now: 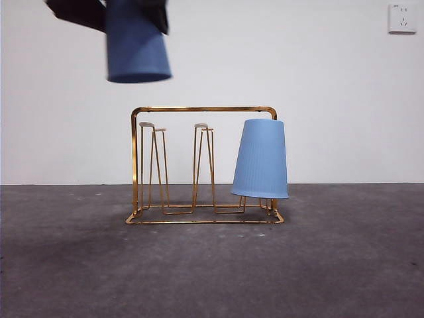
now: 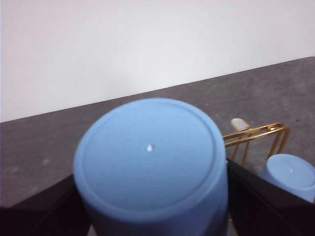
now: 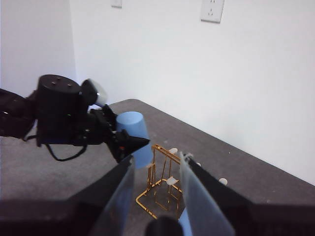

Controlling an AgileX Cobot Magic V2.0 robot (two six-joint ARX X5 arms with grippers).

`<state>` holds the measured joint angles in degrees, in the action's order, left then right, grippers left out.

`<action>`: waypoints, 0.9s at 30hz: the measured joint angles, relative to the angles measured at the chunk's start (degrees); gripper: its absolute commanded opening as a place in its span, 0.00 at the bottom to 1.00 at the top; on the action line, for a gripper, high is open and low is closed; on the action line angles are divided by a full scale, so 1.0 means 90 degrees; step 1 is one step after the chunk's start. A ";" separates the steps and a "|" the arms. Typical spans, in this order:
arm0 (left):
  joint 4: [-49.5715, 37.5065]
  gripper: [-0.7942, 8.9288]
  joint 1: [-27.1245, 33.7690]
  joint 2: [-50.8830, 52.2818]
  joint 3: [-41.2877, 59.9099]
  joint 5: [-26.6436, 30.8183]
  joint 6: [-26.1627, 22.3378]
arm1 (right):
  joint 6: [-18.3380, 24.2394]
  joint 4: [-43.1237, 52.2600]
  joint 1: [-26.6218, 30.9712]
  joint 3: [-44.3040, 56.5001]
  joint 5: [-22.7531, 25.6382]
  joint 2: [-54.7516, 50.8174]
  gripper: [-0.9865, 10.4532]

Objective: Pick up cup 1,put cup 1 in the cup rack,pick up cup 2,put cup 2 in the cup rack

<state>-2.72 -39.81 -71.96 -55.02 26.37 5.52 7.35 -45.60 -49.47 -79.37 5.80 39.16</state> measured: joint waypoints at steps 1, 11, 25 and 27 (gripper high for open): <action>-0.0104 0.07 0.0002 -0.0112 0.0000 0.0002 0.0005 | -0.0002 -0.0005 0.0000 0.0000 0.0000 0.0000 0.23; -0.0294 0.07 0.0160 -0.0792 0.0000 0.0010 0.0134 | -0.0002 -0.0092 0.0000 0.0000 0.0000 0.0000 0.23; -0.0413 0.07 0.0457 -0.1382 0.0000 -0.0323 0.0466 | -0.0002 -0.0265 0.0000 0.0000 0.0022 0.0000 0.22; -0.0420 0.07 0.0457 -0.1460 0.0000 -0.0335 0.0466 | -0.0002 -0.0265 0.0000 0.0000 0.0027 0.0000 0.22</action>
<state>-6.50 -35.70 -85.10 -55.02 23.35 9.72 7.33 -47.99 -49.47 -79.37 6.04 39.16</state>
